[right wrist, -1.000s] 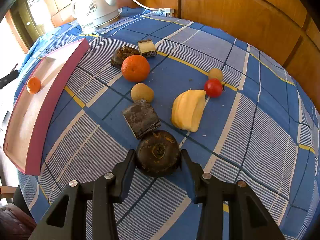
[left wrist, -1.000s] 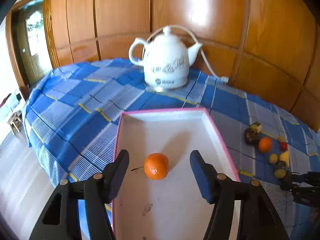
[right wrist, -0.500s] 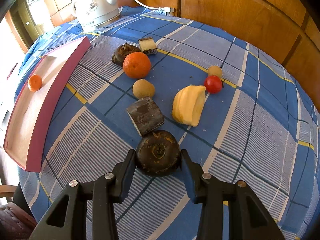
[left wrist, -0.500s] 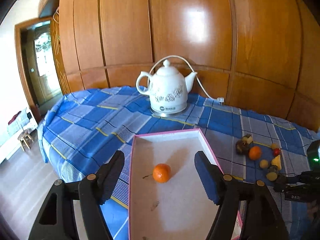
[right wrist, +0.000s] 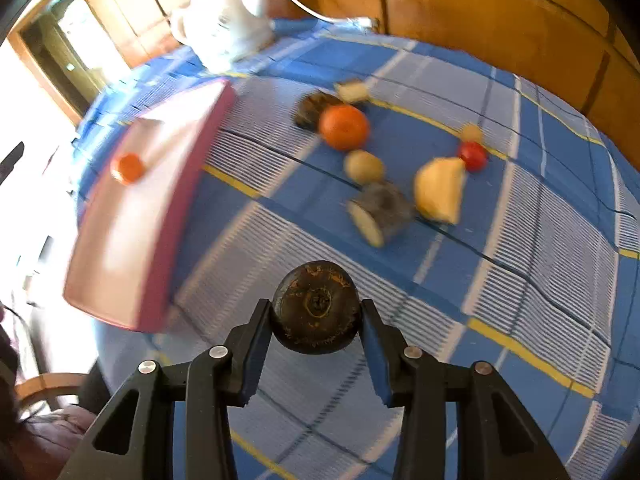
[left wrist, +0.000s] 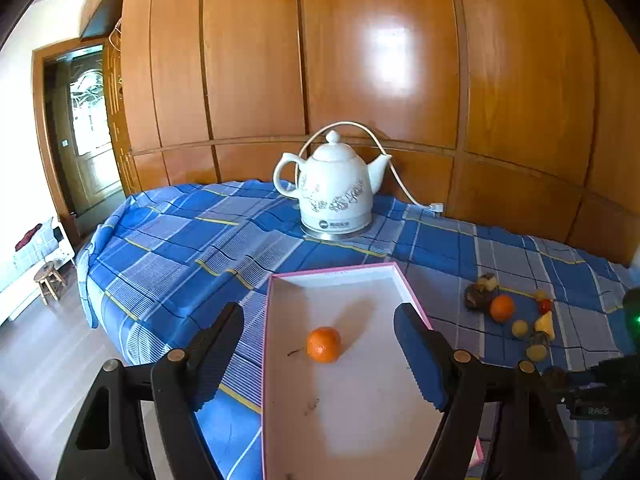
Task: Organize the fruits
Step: 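Grasp the dark round fruit with the right gripper, then lower the dark round fruit into the tray and open the right gripper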
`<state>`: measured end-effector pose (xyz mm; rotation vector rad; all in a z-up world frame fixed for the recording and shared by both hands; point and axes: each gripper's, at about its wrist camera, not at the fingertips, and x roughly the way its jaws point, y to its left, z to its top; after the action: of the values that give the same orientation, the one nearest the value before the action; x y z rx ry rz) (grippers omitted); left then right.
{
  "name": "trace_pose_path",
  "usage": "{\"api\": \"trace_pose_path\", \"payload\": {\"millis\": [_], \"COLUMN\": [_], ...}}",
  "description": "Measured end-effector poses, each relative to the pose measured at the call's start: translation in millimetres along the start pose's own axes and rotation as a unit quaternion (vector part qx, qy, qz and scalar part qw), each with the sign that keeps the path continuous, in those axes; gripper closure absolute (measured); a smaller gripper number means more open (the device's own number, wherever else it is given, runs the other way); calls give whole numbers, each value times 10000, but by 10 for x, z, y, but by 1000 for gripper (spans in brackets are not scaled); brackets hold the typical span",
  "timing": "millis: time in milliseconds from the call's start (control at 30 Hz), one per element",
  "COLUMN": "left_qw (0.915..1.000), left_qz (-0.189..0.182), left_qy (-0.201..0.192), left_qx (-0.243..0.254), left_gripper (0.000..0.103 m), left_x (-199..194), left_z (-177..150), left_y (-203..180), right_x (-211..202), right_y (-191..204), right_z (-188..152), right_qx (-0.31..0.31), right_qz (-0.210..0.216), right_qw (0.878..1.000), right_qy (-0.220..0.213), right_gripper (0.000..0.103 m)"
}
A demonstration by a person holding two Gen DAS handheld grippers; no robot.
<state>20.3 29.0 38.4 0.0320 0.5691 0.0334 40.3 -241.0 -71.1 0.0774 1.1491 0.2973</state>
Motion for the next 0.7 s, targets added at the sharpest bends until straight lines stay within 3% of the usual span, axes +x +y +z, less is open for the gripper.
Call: {"api": "trace_pose_path", "payload": {"millis": [333, 700], "left_qw": [9993, 9993], "left_qz": [-367, -351], "left_qy": [-21, -101], "left_qx": [76, 50], "left_gripper": [25, 23], "left_x": [-113, -197], "left_z": [-78, -89], "left_y": [-64, 22], "right_x": [-24, 240], "right_y": [680, 1368], "right_z": [384, 915], "right_qx": [-456, -941], "right_qz": [569, 879], "right_qw": [9966, 9905], "right_qy": [-380, -490], "right_gripper": [59, 59]}}
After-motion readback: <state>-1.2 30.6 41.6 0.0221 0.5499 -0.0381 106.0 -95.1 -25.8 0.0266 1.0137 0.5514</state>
